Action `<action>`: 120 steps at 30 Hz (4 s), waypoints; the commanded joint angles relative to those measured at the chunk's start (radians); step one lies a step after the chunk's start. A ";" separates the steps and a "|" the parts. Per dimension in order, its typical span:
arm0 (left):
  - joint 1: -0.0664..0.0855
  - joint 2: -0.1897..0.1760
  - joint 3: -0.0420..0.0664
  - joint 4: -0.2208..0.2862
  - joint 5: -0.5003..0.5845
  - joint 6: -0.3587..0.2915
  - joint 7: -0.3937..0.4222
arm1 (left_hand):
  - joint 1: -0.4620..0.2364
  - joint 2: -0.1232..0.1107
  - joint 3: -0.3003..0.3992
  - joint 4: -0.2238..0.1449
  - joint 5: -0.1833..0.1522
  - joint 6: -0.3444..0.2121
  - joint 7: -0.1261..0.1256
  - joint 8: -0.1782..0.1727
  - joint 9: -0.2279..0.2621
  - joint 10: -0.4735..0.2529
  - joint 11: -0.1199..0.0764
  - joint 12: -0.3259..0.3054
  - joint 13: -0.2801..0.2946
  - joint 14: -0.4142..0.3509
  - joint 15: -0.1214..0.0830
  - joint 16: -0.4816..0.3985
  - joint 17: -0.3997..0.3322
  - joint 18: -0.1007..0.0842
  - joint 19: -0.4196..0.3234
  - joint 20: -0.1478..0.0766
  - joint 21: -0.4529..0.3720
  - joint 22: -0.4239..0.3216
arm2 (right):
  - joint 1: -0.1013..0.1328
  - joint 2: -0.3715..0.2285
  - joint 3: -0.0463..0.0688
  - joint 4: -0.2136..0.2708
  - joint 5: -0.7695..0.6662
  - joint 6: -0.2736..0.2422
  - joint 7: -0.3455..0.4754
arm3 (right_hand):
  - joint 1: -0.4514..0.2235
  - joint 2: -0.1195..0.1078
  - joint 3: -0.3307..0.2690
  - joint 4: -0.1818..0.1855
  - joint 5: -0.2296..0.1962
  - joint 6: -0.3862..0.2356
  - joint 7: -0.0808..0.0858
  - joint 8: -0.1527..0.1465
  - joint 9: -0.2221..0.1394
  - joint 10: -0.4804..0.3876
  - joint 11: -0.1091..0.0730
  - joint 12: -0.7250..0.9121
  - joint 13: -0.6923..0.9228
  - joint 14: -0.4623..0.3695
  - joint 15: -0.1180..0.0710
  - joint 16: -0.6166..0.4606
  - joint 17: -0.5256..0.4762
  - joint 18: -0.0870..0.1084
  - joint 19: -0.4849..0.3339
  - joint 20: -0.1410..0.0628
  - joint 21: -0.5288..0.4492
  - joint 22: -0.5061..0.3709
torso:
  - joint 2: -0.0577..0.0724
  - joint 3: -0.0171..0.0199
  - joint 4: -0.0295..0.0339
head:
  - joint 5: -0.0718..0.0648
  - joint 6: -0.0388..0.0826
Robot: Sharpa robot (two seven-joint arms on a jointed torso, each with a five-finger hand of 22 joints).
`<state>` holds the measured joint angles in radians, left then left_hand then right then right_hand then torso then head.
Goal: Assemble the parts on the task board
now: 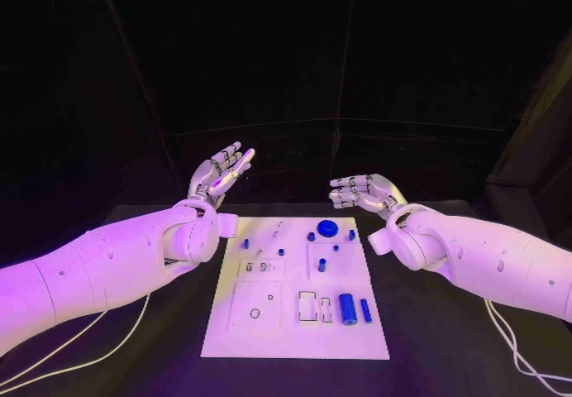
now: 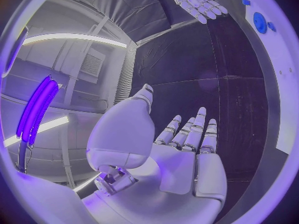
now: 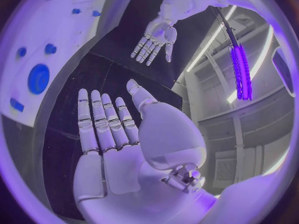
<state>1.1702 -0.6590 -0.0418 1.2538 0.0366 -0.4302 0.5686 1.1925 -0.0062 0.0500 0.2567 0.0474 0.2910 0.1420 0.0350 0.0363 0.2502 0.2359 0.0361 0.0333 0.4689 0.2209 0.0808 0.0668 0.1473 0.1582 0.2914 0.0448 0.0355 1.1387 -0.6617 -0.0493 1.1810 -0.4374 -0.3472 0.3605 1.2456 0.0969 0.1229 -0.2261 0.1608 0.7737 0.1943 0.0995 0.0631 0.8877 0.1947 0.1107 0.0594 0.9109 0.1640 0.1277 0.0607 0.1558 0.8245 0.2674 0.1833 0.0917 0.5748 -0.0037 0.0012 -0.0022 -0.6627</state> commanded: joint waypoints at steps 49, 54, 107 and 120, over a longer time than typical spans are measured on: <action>0.001 -0.179 0.001 0.273 -0.114 0.116 0.002 | 0.104 0.062 -0.075 -0.151 0.004 0.638 0.091 0.075 0.029 0.751 -0.058 0.124 0.031 0.620 -0.092 0.119 0.092 0.035 0.719 -0.051 0.265 0.094 | 0.112 0.058 0.006 0.045 -1.222 0.179 -0.390 | -0.020 -0.128 0.177 -0.042 0.002 0.283 -0.037 -0.033 0.004 0.308 -0.109 -0.045 0.006 0.589 -0.168 0.638 0.449 0.026 0.376 -0.185 0.641 0.328 | 0.155 -0.0117 0.0273 | -0.025 0.026; 0.001 -0.181 0.001 0.273 -0.114 0.115 0.001 | 0.104 0.063 -0.075 -0.152 0.004 0.638 0.091 0.074 0.029 0.751 -0.058 0.123 0.031 0.619 -0.091 0.117 0.092 0.035 0.719 -0.051 0.264 0.094 | 0.112 0.067 0.006 0.039 -1.225 0.189 -0.392 | -0.025 -0.132 0.191 -0.036 0.001 0.281 -0.037 -0.033 0.004 0.303 -0.108 -0.045 0.006 0.585 -0.168 0.782 0.588 0.025 0.369 -0.180 0.703 0.373 | 0.159 -0.0122 0.0273 | -0.024 0.024; 0.006 -0.194 0.001 0.279 -0.114 0.122 -0.008 | 0.106 0.065 -0.075 -0.157 0.004 0.637 0.094 0.070 0.029 0.748 -0.056 0.117 0.030 0.621 -0.091 0.113 0.093 0.035 0.721 -0.050 0.262 0.092 | 0.123 0.165 0.011 -0.035 -1.165 -0.063 -0.419 | -0.009 -0.108 0.347 0.022 -0.105 0.349 -0.050 -0.025 0.008 0.369 -0.125 -0.043 0.009 0.576 -0.179 1.108 0.893 -0.019 0.425 -0.179 1.012 0.738 | 0.175 -0.0162 0.0402 | -0.011 0.030; 0.007 -0.190 0.001 0.279 -0.114 0.123 -0.011 | 0.106 0.065 -0.075 -0.157 0.004 0.637 0.094 0.070 0.029 0.748 -0.056 0.117 0.030 0.621 -0.091 0.113 0.093 0.035 0.721 -0.050 0.262 0.092 | 0.126 0.261 0.012 -0.144 -1.163 -0.020 -0.437 | -0.013 -0.111 0.351 0.033 -0.105 0.345 -0.048 -0.029 0.007 0.364 -0.123 -0.046 0.008 0.577 -0.178 1.118 0.903 -0.020 0.424 -0.178 1.017 0.743 | 0.180 -0.0179 0.0463 | -0.010 0.029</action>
<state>1.1749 -0.8506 -0.0417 1.5308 -0.0722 -0.3199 0.5554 1.2911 0.0567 -0.0246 0.1075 0.0471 0.9203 0.2320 0.1085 0.0664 1.0006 0.1732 0.1605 0.0651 1.0937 0.1254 0.1972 0.1587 0.1699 0.8798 0.2376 0.3104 0.1285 1.2615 -0.4060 -0.0379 1.0444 -1.6045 -0.3775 -0.0615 1.2444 -0.0132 0.4738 -0.1983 0.0580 1.1222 0.1406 0.0712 0.0717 1.2558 0.0681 0.0690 0.0680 1.4688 -0.0110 1.2418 0.9625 0.1552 1.2494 0.0858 1.1965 0.8337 0.7541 -0.0218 0.0477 -0.0143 -0.6323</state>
